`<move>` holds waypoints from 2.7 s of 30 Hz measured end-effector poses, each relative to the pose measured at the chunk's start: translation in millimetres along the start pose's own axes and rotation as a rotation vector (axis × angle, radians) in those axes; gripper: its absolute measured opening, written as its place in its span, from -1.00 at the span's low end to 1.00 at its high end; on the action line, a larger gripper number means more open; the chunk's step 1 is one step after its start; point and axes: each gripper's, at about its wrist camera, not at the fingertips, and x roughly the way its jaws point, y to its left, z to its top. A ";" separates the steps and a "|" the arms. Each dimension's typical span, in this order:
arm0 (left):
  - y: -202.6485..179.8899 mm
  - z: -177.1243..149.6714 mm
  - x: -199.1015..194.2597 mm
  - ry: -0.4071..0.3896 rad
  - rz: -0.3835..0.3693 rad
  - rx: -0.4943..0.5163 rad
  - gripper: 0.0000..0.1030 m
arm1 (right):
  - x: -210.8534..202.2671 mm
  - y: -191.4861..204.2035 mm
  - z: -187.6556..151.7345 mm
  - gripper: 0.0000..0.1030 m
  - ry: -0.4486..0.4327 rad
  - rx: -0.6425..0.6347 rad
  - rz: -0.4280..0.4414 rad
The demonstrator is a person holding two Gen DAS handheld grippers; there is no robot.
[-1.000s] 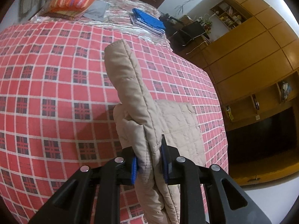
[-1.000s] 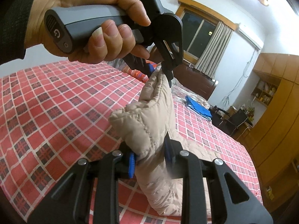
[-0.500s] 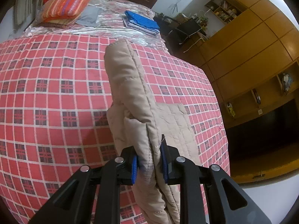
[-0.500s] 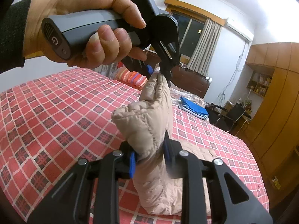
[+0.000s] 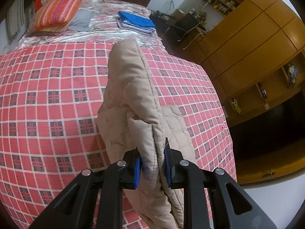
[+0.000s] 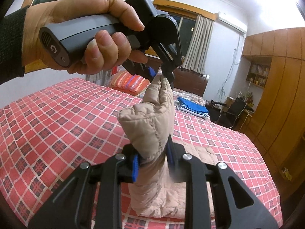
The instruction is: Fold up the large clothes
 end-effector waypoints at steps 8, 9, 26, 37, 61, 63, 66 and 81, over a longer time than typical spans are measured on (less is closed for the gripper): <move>-36.4 4.9 22.5 0.019 0.012 0.032 -0.61 | -4.1 -30.0 -9.8 -0.56 0.002 0.048 -0.012; -39.7 5.4 24.9 0.021 0.013 0.034 -0.61 | -4.6 -34.5 -11.6 -0.56 0.003 0.055 -0.014; -103.0 12.1 118.0 0.106 0.082 0.077 -0.60 | 3.4 -101.6 -53.9 -0.56 0.055 0.196 -0.016; -128.6 3.7 183.1 0.148 0.144 0.092 -0.60 | 16.8 -152.5 -92.8 -0.57 0.110 0.388 0.050; -142.9 -16.5 219.6 -0.001 0.124 0.097 0.22 | 48.0 -227.8 -181.7 -0.58 0.232 0.820 0.320; -136.6 -14.8 198.6 -0.032 0.089 0.094 0.24 | 52.1 -236.8 -188.6 -0.58 0.254 0.892 0.384; -120.3 -21.9 153.1 -0.090 0.028 0.145 0.44 | 58.1 -251.7 -193.2 -0.44 0.290 0.985 0.509; -23.0 -143.9 100.6 -0.158 -0.278 0.144 0.50 | 205.5 -313.7 -153.6 0.44 0.584 1.130 0.778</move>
